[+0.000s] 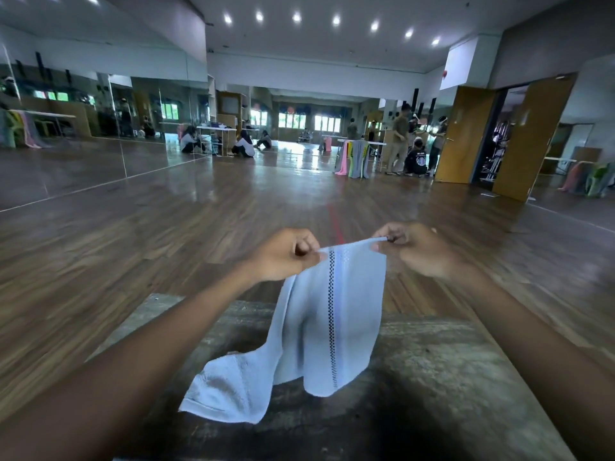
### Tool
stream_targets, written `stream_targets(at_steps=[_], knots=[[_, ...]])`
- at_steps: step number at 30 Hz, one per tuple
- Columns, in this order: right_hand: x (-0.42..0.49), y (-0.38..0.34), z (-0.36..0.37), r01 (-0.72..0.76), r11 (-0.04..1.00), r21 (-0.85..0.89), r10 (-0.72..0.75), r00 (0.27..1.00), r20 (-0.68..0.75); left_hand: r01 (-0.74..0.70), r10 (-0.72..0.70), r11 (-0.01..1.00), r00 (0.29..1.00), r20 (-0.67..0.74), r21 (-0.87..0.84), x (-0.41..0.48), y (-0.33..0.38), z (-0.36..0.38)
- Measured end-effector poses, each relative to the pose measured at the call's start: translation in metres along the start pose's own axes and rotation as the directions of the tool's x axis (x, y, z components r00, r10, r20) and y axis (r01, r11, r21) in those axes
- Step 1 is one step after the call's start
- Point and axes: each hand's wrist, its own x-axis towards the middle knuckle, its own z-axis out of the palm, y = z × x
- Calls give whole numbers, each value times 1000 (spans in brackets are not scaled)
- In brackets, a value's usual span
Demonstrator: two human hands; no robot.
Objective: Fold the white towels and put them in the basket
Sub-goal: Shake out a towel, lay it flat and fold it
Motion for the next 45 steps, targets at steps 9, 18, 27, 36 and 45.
stream_targets(at_steps=[9, 18, 27, 36, 45], knots=[[-4, -24, 16, 82, 990, 112, -80, 997, -17, 1, -5, 998, 998, -65, -56, -2, 1, 30], [-12, -9, 33, 58, 950, 308, -49, 998, -39, -24, 13, 990, 997, -75, -139, -5, 9, 26], [-17, 6, 57, 24, 956, 291, -43, 997, 57, -33, 16, 994, 987, -157, -102, -3, 15, 21], [-15, -1, 56, 63, 915, 398, -65, 998, -9, -72, 56, 989, 991, -125, -129, 0, 15, 19], [-38, 59, 69, -144, 978, 154, 100, 959, 264, -49, 24, 994, 972, -233, -101, -9, 0, -8]])
